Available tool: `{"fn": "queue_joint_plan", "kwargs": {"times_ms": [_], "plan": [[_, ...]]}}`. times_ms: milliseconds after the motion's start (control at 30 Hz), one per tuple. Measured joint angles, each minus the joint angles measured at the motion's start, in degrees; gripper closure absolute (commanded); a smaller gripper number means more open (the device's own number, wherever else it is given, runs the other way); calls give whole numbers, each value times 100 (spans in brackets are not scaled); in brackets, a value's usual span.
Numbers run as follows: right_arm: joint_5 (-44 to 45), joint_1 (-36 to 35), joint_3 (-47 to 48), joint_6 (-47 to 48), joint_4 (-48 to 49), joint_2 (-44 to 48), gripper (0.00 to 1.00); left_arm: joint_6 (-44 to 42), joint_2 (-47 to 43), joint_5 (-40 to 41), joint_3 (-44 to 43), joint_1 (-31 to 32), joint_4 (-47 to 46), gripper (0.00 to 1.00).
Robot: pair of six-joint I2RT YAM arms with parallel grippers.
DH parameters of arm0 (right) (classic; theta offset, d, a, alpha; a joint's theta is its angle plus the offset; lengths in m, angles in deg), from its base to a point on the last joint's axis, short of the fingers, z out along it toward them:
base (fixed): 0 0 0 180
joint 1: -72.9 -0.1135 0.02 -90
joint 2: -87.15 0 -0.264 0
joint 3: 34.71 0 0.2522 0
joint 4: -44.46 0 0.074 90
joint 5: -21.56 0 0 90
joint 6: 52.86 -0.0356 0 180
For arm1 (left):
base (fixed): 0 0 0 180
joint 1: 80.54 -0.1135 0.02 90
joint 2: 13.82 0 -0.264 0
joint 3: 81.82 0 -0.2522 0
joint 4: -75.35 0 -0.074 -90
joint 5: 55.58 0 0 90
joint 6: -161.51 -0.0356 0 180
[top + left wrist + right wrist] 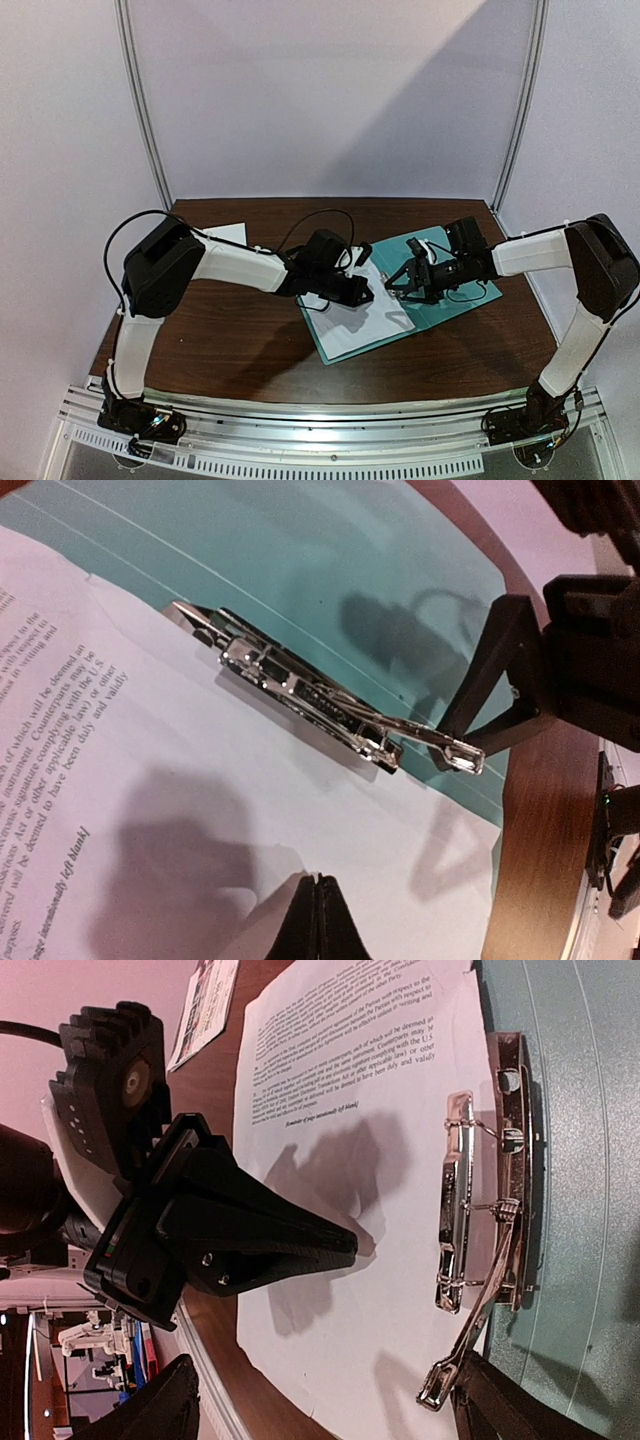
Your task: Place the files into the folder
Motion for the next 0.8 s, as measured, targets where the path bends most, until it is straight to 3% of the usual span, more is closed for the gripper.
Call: {"fn": "queue_joint_plan", "kwargs": {"times_ms": [800], "plan": [[-42, 0, 907, -79, 35, -448, 13, 7, 74, -33, 94, 31, -94, 100]]}}
